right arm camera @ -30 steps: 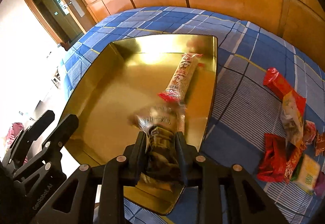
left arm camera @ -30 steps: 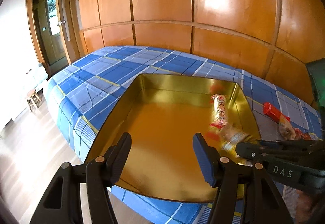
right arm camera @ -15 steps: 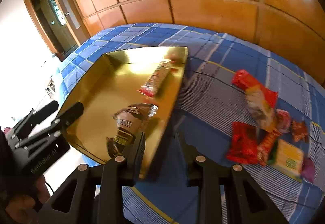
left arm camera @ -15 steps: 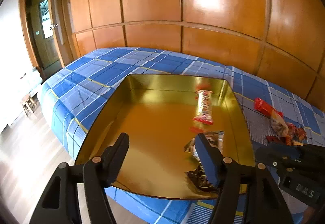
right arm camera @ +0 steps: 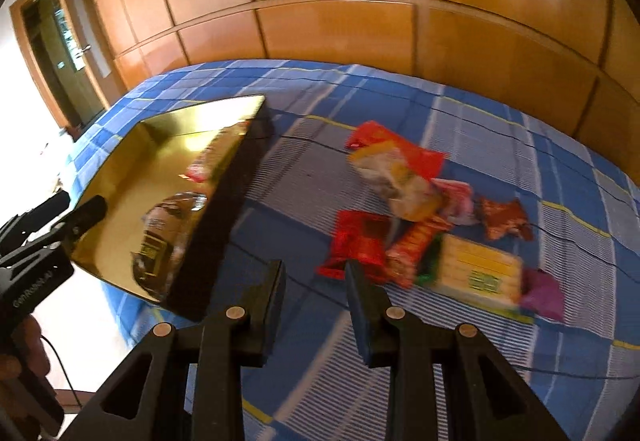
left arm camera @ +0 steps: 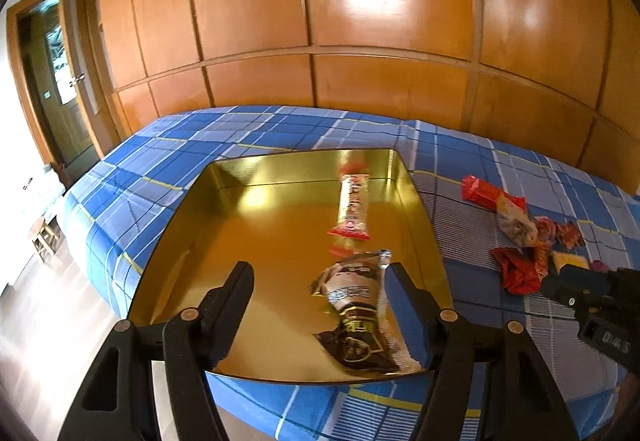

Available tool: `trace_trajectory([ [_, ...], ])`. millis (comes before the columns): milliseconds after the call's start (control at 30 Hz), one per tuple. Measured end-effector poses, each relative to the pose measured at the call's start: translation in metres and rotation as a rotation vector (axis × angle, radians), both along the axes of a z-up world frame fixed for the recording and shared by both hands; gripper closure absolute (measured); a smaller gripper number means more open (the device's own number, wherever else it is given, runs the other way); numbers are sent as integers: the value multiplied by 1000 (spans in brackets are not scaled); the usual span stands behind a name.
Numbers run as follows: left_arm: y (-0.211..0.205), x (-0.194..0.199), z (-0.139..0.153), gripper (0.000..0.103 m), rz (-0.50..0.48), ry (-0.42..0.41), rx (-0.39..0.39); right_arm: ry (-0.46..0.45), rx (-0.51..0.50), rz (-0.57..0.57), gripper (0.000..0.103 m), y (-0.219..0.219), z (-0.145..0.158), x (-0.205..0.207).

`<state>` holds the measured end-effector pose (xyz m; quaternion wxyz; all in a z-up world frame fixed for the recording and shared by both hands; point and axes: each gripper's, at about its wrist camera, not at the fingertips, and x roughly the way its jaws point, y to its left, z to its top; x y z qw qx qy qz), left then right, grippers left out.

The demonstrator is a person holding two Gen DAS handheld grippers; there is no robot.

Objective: Organize snacks
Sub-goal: 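Move both grippers back over the remaining snack pile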

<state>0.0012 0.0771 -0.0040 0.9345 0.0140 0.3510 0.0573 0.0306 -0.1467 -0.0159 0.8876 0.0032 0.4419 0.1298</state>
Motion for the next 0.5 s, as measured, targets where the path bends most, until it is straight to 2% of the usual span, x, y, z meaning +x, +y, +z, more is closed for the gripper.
trace_trajectory([
  [500, -53, 10, 2, 35, -150, 10, 45, -4, -42, -228, 72, -102, -1, -5],
])
